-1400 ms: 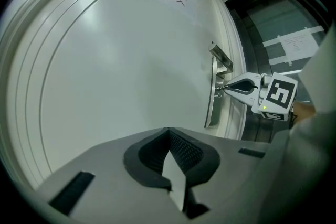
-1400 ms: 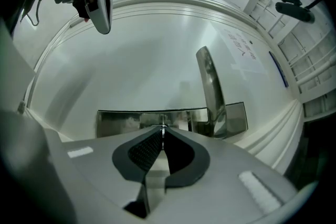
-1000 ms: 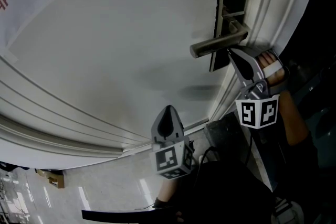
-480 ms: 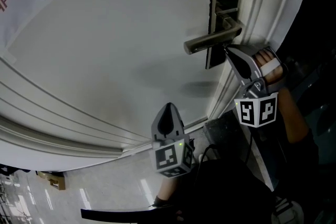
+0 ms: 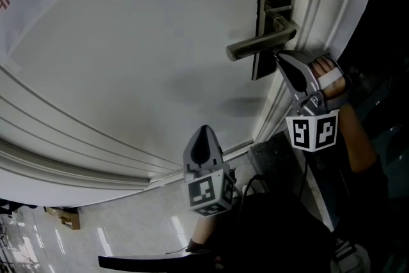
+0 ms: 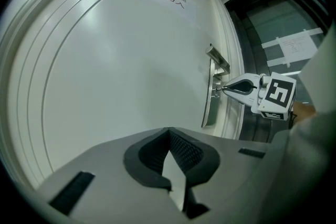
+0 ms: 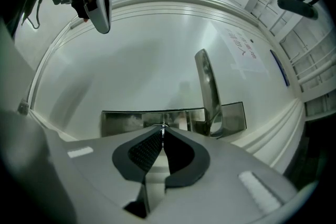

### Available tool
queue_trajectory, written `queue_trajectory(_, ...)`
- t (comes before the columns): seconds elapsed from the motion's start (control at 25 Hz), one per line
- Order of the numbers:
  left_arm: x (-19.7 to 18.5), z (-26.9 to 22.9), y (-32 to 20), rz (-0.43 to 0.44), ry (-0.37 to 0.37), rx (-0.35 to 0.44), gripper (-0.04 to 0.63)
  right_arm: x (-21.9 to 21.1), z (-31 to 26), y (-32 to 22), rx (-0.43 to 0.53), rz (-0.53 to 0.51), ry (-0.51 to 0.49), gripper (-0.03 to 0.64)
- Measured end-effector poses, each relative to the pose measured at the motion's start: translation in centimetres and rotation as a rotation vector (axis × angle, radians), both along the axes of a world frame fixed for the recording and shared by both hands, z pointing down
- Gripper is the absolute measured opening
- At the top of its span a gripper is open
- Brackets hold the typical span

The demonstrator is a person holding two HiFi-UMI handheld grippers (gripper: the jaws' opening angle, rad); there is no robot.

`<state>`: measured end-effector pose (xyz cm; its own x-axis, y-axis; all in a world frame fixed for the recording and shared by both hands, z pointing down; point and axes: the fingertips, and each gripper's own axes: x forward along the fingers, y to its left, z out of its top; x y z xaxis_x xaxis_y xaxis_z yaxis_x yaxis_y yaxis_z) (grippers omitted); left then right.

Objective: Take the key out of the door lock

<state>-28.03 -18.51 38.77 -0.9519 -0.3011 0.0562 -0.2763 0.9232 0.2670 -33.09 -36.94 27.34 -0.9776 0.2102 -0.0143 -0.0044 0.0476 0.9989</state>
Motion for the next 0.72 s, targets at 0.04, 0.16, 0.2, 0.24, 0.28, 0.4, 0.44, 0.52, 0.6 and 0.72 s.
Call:
queue_trajectory(0.04, 0.01, 0.05, 0.00, 0.004, -0.002, -0.006, 0.000, -0.01, 0.00, -0.02, 0.001, 0.001, -0.001, 0.012)
queue_trajectory(0.16, 0.00, -0.12, 0.09, 0.004, 0.003, -0.011, 0.000, -0.02, 0.03, -0.07, 0.001, 0.004, -0.002, 0.012)
queue_trajectory(0.2, 0.00, -0.17, 0.13, 0.001, 0.008, -0.012, 0.000, -0.01, 0.03, -0.08, 0.002, 0.004, -0.002, 0.012)
queue_trajectory(0.24, 0.01, -0.16, 0.14, 0.004, 0.012, -0.014, 0.000, 0.02, 0.02, -0.08, 0.003, 0.005, -0.003, 0.012)
queue_trajectory(0.28, 0.03, -0.07, 0.13, 0.008, 0.012, -0.017, 0.000, 0.07, 0.02, -0.09, 0.003, 0.004, -0.003, 0.012)
queue_trajectory(0.4, -0.09, 0.08, 0.08, 0.007, 0.007, -0.013, 0.000, 0.22, 0.03, -0.15, 0.003, 0.002, -0.003, 0.012)
queue_trajectory(0.44, -0.11, 0.13, -0.01, 0.009, 0.005, -0.013, 0.000, 0.21, 0.04, -0.12, 0.004, 0.001, -0.003, 0.012)
queue_trajectory(0.52, -0.04, 0.25, -0.24, 0.018, 0.001, -0.019, 0.000, 0.23, 0.09, -0.12, 0.003, 0.000, -0.003, 0.012)
queue_trajectory(0.6, 0.01, 0.22, -0.32, 0.022, -0.004, -0.026, 0.000, 0.29, 0.13, -0.15, 0.002, 0.000, -0.005, 0.012)
queue_trajectory(0.72, 0.07, 0.02, -0.28, 0.024, 0.001, -0.022, 0.000, 0.28, 0.10, -0.15, 0.001, 0.000, -0.006, 0.012)
